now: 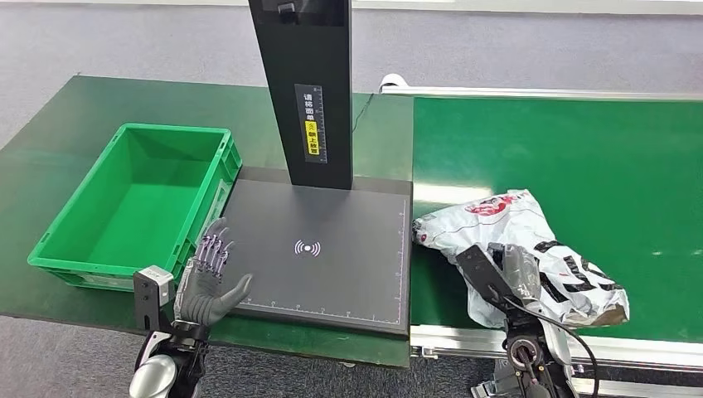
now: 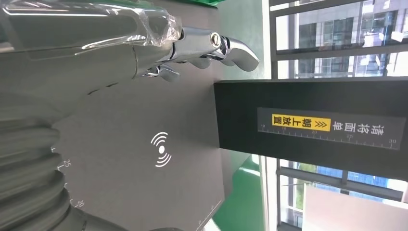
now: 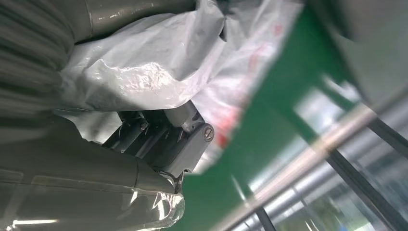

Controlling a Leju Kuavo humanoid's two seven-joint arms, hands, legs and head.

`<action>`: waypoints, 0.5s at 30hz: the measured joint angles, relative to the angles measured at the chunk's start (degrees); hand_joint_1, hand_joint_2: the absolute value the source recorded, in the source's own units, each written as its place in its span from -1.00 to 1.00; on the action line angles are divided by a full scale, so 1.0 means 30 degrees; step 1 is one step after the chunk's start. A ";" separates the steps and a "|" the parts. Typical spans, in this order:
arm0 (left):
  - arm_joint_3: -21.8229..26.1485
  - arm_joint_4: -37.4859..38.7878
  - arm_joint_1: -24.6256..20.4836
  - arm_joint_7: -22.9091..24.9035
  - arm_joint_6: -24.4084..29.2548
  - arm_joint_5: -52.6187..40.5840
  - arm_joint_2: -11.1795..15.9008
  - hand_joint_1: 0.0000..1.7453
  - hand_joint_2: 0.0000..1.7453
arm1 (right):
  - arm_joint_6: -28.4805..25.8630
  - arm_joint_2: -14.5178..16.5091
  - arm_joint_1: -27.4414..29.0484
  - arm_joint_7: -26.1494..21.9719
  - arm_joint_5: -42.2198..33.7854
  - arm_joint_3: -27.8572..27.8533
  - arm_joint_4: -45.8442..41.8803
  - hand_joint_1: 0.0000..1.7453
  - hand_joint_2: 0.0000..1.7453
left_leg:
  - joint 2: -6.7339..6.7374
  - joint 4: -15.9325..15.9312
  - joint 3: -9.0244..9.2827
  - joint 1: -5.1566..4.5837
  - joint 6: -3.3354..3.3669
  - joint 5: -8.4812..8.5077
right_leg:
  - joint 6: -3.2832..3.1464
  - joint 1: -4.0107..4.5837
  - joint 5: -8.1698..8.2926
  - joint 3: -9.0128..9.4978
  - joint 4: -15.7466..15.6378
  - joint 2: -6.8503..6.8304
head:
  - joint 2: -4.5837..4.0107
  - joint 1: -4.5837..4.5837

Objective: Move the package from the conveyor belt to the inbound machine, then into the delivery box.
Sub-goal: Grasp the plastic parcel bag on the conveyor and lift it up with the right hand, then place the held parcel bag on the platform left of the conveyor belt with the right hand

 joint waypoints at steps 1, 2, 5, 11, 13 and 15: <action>0.0000 0.0000 -0.0008 -0.0022 0.0033 -0.0002 -0.0027 -1.00 1.00 | -0.0198 0.0160 0.0029 -0.0287 -0.0351 -0.0162 -0.0444 1.00 1.00 | -0.0002 0.0000 -0.0015 0.0000 -0.0001 -0.0004 | 0.0004 0.0000 -0.0005 -0.0015 0.0000 0.0000 | 0.0000 0.0000; 0.0000 0.0000 -0.0017 -0.0040 0.0066 -0.0006 -0.0056 -1.00 1.00 | -0.0336 0.0297 0.0066 -0.0483 -0.0574 -0.0306 -0.0843 1.00 1.00 | -0.0001 0.0000 -0.0027 -0.0001 -0.0002 -0.0009 | 0.0013 0.0000 -0.0013 -0.0027 0.0000 0.0001 | 0.0000 -0.0004; 0.0000 0.0002 -0.0037 -0.0102 0.0144 -0.0013 -0.0109 -1.00 1.00 | -0.0663 0.0606 0.0231 -0.0937 -0.1071 -0.0659 -0.1785 1.00 1.00 | -0.0002 0.0000 -0.0048 -0.0004 0.0001 -0.0026 | 0.0032 -0.0003 -0.0029 -0.0045 0.0000 0.0001 | 0.0000 -0.0002; -0.0007 0.0097 -0.0218 -0.0352 0.0210 -0.0022 -0.0153 -1.00 1.00 | -0.3046 0.1155 0.0979 -0.3534 -0.3303 -0.1295 -0.3753 1.00 1.00 | -0.0021 0.0001 -0.0066 -0.0009 0.0000 -0.0037 | 0.0047 -0.0008 -0.0041 -0.0060 -0.0002 -0.0003 | 0.0000 -0.0002; -0.0007 0.0177 -0.0317 -0.0547 0.0288 -0.0033 -0.0182 -1.00 1.00 | -0.4250 0.1344 0.1316 -0.4871 -0.4281 -0.1432 -0.4552 1.00 1.00 | -0.0021 0.0000 -0.0069 -0.0008 -0.0004 -0.0040 | 0.0047 -0.0008 -0.0042 -0.0061 -0.0002 -0.0003 | 0.0000 -0.0002; -0.0007 0.0255 -0.0407 -0.0806 0.0427 -0.0040 -0.0215 -1.00 1.00 | -0.5161 0.1530 0.1573 -0.5988 -0.5254 -0.1479 -0.5303 1.00 1.00 | -0.0013 -0.0001 -0.0070 -0.0007 -0.0007 -0.0043 | 0.0046 -0.0008 -0.0043 -0.0061 -0.0002 -0.0002 | 0.0000 -0.0002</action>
